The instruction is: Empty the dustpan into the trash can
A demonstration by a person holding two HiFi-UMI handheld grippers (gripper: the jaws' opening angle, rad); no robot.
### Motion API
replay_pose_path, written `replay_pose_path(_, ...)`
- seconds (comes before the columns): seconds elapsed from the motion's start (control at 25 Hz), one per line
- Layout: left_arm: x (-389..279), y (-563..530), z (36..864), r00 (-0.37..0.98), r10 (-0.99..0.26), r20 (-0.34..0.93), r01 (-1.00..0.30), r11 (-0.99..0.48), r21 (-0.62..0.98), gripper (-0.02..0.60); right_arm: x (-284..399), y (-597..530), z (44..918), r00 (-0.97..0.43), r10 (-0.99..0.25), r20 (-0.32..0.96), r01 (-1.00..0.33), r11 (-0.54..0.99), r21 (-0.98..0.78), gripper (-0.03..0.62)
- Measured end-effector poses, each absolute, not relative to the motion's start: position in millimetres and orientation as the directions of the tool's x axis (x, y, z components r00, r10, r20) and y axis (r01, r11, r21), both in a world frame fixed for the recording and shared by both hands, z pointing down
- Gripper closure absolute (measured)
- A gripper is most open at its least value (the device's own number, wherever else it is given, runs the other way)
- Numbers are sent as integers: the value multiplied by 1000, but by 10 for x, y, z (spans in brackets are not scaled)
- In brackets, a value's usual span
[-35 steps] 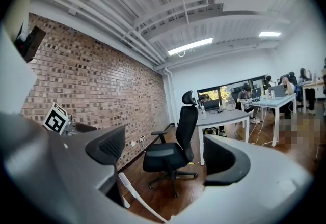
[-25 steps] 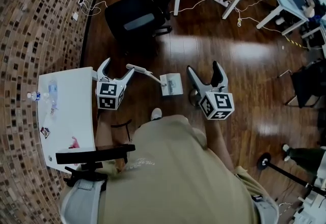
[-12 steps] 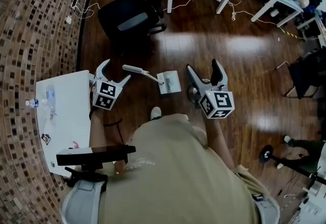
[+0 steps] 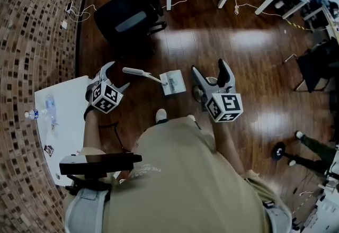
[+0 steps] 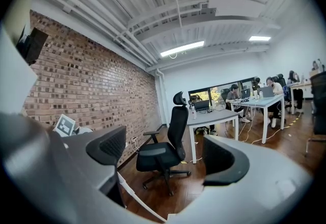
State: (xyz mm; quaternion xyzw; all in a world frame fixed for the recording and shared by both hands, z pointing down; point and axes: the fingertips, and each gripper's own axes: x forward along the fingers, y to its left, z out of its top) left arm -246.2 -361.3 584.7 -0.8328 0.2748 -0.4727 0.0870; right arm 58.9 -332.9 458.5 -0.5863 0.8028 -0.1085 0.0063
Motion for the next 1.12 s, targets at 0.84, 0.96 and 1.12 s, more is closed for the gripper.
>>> replay_pose_path(0.84, -2270, -3607, 7054, 272, -268, 924, 73, -952, -297, 276, 781, -3047, 4699, -229, -958, 174, -966, 201, -164, 118)
replay_pose_path(0.96, -2269, -3626, 7205, 256, -259, 931, 93, -953, -290, 282, 822, -3004, 4729, -212, -960, 183, -969, 183, -164, 118)
replay_pose_path(1.12, -2303, -3659, 7415, 215, -261, 941, 165, -940, -298, 296, 852, -2935, 4770, -194, -961, 197, -973, 163, -165, 119)
